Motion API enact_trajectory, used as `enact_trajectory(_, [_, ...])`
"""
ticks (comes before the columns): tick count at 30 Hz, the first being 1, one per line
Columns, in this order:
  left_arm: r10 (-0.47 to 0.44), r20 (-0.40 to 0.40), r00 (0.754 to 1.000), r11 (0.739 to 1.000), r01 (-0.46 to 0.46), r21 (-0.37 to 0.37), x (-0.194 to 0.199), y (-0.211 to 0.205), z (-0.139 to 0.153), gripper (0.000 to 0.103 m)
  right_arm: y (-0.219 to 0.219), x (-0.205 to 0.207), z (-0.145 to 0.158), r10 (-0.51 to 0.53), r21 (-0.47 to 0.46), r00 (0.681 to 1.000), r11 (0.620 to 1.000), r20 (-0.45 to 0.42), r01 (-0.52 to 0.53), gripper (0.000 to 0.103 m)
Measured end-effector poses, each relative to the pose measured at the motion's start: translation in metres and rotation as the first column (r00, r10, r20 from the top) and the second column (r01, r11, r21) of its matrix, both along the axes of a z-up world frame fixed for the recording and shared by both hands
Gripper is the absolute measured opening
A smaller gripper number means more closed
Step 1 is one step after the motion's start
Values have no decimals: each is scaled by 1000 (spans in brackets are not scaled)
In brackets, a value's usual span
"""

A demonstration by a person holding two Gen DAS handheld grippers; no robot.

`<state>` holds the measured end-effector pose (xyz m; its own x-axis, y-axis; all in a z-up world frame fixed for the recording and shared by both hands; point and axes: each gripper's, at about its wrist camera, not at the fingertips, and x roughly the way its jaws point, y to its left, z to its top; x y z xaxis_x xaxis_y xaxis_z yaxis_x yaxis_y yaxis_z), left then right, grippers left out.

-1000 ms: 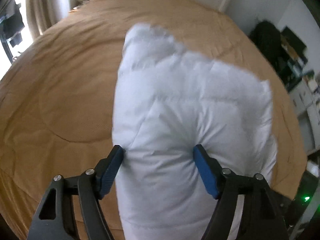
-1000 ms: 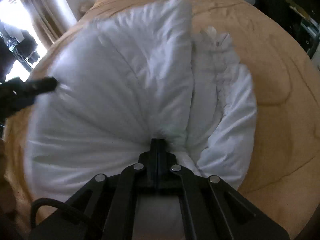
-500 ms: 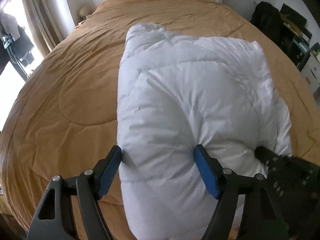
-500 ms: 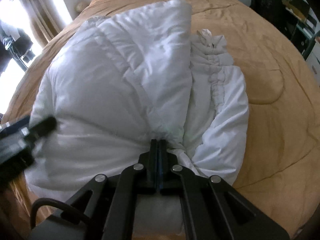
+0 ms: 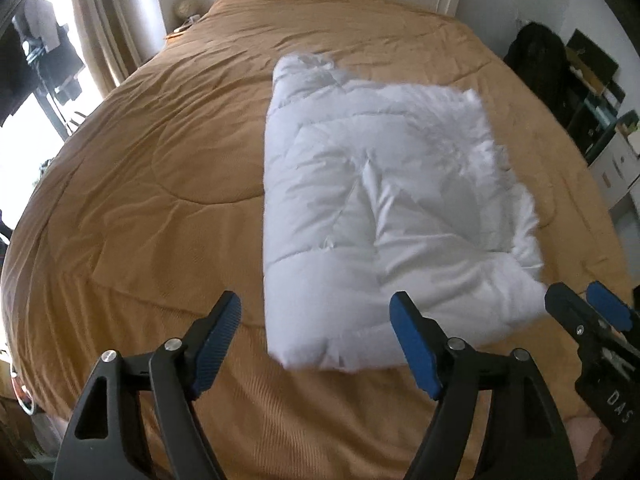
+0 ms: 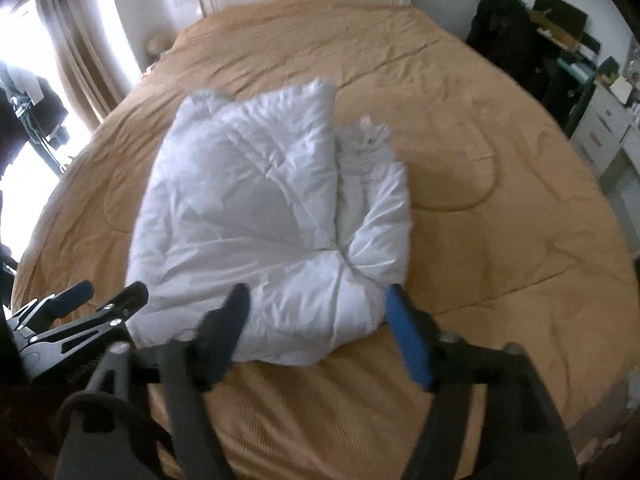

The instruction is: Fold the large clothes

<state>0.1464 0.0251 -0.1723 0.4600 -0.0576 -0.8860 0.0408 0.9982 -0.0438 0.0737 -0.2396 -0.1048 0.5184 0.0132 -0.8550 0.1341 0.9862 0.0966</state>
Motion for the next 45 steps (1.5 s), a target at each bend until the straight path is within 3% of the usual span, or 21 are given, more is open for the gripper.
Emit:
enact_trajectory(5, [27, -8, 1000, 999, -28, -47, -22, 8, 35, 85, -5, -28, 31, -30, -9, 999, 1000, -26, 30, 81])
enact_trajectory(11, [46, 10, 999, 999, -47, 24, -56, 20, 56, 85, 3, -50, 40, -61, 11, 995, 998, -76, 62, 81])
enact_trajectory(16, [61, 11, 998, 998, -61, 18, -77, 35, 70, 85, 13, -81, 52, -70, 82, 996, 994, -60, 74, 81])
enact_trajectory(20, [54, 59, 997, 998, -56, 36, -85, 34, 92, 85, 26, -82, 71, -41, 2, 999, 999, -36, 41, 81])
enact_trajectory(24, [38, 64, 997, 999, -37, -13, -86, 33, 104, 86, 34, -88, 89, -24, -18, 1000, 1000, -9, 24, 81])
enact_trajectory(33, [71, 44, 997, 997, -71, -8, -86, 39, 107, 86, 38, -92, 105, -12, -40, 1000, 999, -2, 12, 81])
enact_trajectory(45, [68, 15, 998, 998, -68, 3, -86, 40, 104, 86, 45, -96, 101, -18, -33, 999, 999, -36, 16, 81])
